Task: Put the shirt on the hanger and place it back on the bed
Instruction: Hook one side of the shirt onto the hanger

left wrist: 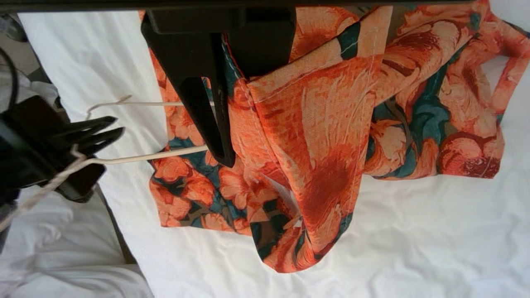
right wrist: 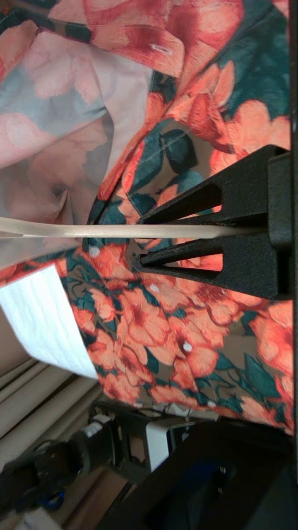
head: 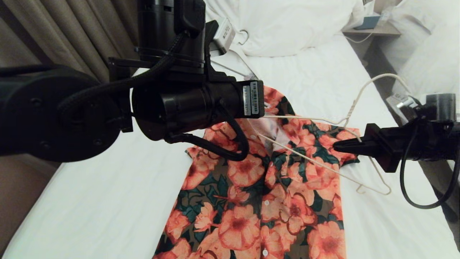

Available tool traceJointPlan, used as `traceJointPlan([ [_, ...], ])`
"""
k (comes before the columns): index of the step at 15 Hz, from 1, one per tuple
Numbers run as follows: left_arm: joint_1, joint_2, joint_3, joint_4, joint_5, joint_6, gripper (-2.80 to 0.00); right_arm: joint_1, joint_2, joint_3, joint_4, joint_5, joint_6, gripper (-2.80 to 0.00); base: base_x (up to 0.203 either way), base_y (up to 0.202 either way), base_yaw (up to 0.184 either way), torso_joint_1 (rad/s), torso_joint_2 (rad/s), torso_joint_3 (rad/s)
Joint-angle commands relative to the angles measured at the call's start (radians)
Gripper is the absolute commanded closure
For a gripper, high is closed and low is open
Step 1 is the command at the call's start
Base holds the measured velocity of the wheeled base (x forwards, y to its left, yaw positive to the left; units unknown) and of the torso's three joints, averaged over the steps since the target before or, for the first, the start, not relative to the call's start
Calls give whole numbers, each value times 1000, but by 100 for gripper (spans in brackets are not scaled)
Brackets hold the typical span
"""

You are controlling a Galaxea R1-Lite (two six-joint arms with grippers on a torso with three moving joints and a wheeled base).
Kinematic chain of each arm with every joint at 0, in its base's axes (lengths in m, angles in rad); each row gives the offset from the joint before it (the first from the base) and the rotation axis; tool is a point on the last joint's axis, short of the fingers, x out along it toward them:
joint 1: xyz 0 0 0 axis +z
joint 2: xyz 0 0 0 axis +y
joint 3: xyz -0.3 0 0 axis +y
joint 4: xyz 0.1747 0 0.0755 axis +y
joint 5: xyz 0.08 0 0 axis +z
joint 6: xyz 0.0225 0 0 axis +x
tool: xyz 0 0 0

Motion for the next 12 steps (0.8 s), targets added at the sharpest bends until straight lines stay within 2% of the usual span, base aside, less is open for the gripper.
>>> traceJointPlan([
  [1, -20, -1, -3, -1, 14, -1, 0, 5, 13, -17, -1, 4, -2, 0, 0, 0, 0, 0, 0, 0],
  [5, -93, 28, -30, -5, 25, -3, 0, 46, 26, -30, -1, 3, 0, 0, 0, 0, 0, 0, 0, 0],
  [7, -155, 60, -55, -7, 50, -4, 0, 72, 22, -53, 1, 3, 2, 0, 0, 0, 0, 0, 0, 0],
  [9, -219, 91, -78, -1, 64, -1, 0, 92, 1, -52, 0, 3, 37, 0, 0, 0, 0, 0, 0, 0],
  [12, -299, 116, -121, 1, 98, 28, 0, 118, -12, -45, -2, 3, 54, 0, 0, 0, 0, 0, 0, 0],
])
